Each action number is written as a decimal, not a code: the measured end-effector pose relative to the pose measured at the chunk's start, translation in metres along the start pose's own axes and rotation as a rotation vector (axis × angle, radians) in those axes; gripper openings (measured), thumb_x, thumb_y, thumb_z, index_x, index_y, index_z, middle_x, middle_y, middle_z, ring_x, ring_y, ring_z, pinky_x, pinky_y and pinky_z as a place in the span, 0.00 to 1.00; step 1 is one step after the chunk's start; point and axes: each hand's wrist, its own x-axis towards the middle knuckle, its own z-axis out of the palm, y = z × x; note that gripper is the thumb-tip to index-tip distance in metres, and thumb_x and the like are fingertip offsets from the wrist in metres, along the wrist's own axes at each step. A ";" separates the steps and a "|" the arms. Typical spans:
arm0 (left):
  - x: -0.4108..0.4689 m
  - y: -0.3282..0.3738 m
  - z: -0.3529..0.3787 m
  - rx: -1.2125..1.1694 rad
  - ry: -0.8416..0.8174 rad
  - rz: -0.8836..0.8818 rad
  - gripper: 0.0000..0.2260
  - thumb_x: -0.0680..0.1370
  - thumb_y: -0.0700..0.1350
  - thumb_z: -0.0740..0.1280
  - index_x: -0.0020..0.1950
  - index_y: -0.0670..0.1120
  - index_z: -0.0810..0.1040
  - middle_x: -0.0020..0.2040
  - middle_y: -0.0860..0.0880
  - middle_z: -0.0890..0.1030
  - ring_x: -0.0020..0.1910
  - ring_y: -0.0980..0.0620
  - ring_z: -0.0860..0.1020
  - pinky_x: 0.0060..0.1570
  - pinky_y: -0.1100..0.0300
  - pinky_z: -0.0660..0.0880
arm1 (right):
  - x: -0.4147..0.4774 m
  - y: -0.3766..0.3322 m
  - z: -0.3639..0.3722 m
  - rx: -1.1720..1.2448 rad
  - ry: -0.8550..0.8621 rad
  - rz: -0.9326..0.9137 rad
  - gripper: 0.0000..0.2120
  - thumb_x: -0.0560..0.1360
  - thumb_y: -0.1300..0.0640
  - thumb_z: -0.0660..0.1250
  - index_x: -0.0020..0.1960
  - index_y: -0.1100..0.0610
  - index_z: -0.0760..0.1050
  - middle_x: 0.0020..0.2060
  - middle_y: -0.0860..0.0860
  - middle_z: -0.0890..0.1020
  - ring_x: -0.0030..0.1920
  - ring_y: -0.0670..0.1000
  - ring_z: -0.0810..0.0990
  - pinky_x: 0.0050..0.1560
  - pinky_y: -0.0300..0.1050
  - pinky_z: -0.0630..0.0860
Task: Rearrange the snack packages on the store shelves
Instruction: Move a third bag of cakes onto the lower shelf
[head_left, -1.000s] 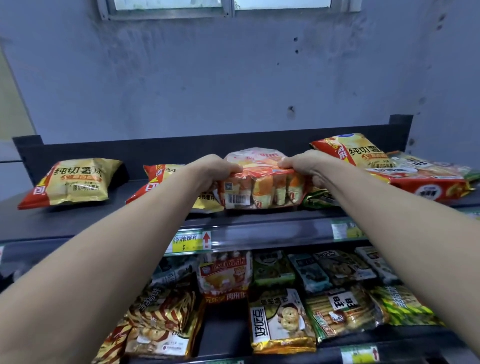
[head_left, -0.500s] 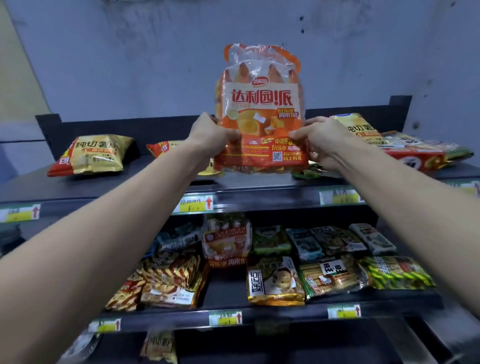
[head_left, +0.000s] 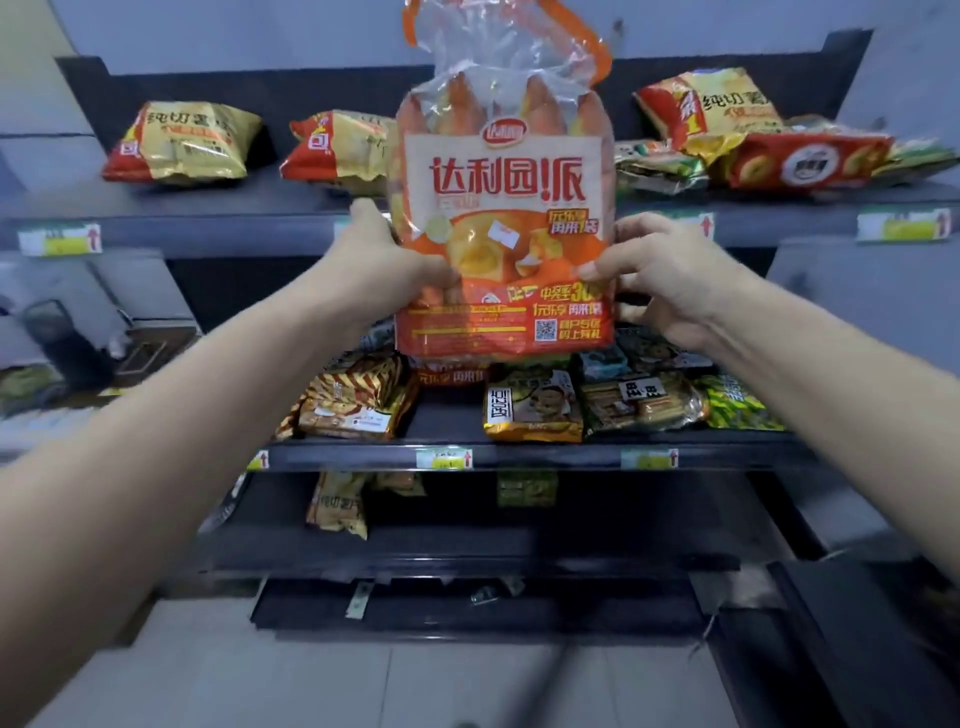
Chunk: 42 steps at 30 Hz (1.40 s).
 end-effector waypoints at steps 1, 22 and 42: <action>-0.005 -0.012 0.000 0.014 -0.010 -0.013 0.19 0.70 0.38 0.73 0.55 0.46 0.67 0.46 0.50 0.79 0.43 0.55 0.80 0.37 0.60 0.77 | -0.002 0.011 0.002 -0.012 -0.021 0.020 0.18 0.70 0.71 0.67 0.56 0.56 0.70 0.45 0.51 0.82 0.43 0.49 0.81 0.41 0.43 0.75; 0.112 -0.195 0.010 0.143 0.044 -0.214 0.18 0.70 0.36 0.72 0.57 0.40 0.70 0.54 0.46 0.78 0.54 0.48 0.77 0.44 0.61 0.71 | 0.126 0.161 0.101 -0.111 0.053 0.263 0.22 0.69 0.72 0.68 0.58 0.57 0.68 0.56 0.57 0.79 0.59 0.58 0.78 0.60 0.58 0.76; 0.204 -0.256 0.042 0.114 -0.122 -0.298 0.17 0.70 0.43 0.74 0.58 0.43 0.77 0.58 0.42 0.81 0.55 0.43 0.80 0.56 0.49 0.78 | 0.215 0.206 0.110 -0.176 0.124 0.298 0.20 0.73 0.68 0.68 0.64 0.59 0.71 0.58 0.55 0.80 0.58 0.55 0.78 0.57 0.47 0.76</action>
